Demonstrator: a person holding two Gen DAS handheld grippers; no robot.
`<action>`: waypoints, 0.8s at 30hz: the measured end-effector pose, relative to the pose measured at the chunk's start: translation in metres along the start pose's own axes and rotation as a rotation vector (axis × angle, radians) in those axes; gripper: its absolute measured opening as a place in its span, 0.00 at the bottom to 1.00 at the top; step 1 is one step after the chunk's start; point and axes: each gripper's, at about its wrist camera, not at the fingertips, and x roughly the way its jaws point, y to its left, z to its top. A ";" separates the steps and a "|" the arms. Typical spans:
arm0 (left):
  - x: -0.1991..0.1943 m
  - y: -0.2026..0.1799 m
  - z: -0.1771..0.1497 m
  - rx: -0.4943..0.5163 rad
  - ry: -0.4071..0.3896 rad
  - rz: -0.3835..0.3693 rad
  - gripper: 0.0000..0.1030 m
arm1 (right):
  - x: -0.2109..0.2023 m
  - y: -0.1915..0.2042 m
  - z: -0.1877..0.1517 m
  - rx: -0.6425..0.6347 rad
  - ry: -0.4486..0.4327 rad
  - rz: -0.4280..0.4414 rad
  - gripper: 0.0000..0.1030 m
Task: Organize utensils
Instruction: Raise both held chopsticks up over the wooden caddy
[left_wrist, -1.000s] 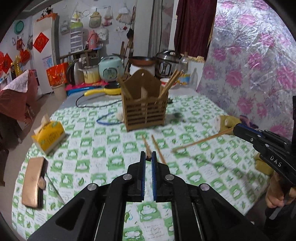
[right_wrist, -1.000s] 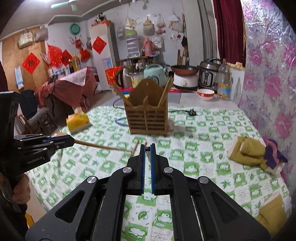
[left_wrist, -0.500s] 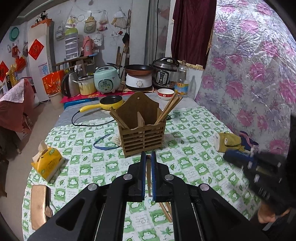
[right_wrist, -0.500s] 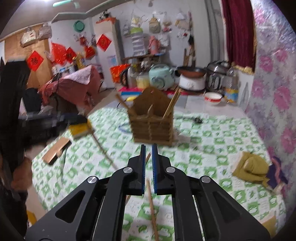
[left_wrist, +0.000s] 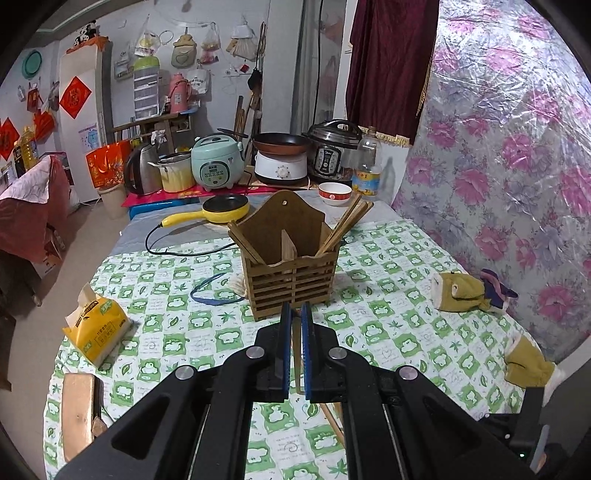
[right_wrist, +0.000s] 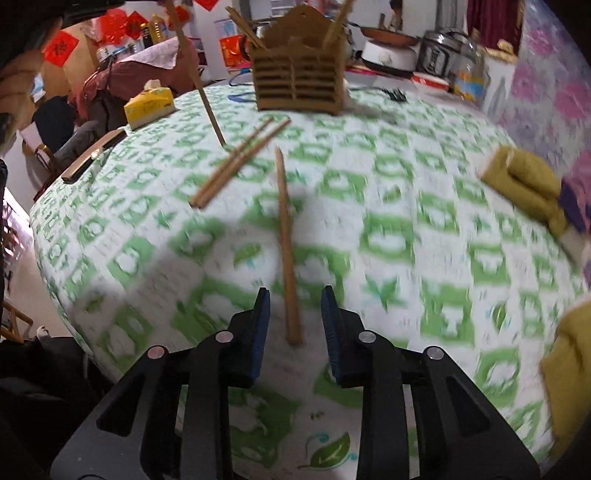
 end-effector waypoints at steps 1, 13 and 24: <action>0.000 0.000 0.000 -0.002 0.003 -0.001 0.06 | -0.001 -0.001 -0.002 0.012 -0.013 0.003 0.30; -0.010 -0.005 0.018 0.014 -0.021 0.010 0.06 | -0.059 0.000 0.060 -0.011 -0.232 0.005 0.06; -0.026 0.001 0.106 -0.019 -0.144 0.045 0.06 | -0.069 -0.014 0.198 0.004 -0.200 0.076 0.06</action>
